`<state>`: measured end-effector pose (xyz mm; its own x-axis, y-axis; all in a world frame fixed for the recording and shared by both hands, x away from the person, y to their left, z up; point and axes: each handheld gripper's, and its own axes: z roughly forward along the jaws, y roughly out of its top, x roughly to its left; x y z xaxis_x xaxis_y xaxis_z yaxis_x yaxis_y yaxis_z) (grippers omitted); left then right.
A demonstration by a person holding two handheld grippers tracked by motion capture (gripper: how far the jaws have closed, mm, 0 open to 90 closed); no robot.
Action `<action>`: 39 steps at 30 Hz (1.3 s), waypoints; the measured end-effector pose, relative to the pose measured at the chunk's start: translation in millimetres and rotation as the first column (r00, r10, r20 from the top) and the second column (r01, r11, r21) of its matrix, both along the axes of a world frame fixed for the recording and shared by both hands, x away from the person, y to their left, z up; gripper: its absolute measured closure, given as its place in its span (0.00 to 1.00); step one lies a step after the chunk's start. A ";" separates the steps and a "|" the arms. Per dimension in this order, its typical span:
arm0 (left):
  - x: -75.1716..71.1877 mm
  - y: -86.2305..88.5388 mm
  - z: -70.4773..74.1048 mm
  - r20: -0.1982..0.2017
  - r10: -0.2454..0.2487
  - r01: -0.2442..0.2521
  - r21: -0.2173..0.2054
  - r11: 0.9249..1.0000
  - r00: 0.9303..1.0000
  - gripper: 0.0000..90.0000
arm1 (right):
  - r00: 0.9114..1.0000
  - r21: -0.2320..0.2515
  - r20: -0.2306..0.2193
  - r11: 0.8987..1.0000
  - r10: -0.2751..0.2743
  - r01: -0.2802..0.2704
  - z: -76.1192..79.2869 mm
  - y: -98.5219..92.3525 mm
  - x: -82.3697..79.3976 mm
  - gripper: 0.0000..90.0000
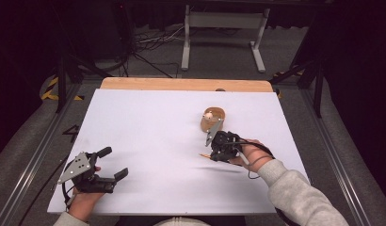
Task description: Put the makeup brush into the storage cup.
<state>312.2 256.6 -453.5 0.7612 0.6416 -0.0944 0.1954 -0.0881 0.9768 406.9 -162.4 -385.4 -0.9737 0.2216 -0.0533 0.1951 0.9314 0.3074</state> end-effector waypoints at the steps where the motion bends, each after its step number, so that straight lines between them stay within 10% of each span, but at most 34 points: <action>1: -0.2 -0.1 0.0 -0.004 0.000 0.000 -0.001 1.000 1.000 0.00 | 1.000 0.026 0.008 1.000 -0.008 0.008 3.7 -1.6 -0.4 0.93; 10: 0.1 0.0 -0.1 -0.004 0.000 0.000 0.002 1.000 1.000 0.00 | 0.999 0.138 0.045 0.990 -0.026 0.019 16.7 -9.1 -1.4 0.93; 19: 0.2 0.0 -0.2 -0.005 0.001 -0.001 0.002 1.000 1.000 0.00 | 0.993 0.310 0.073 0.949 -0.090 0.064 27.7 -24.0 -4.8 0.93; 27: 0.5 0.1 -0.1 -0.006 -0.001 0.001 0.009 1.000 1.000 0.00 | 0.981 0.456 0.124 0.887 -0.146 0.075 34.4 -37.9 -10.2 0.93; 39: 0.8 0.1 -0.3 -0.009 0.006 -0.005 0.008 1.000 1.000 0.00 | 0.948 0.642 0.165 0.759 -0.273 0.107 41.4 -53.8 -14.6 0.93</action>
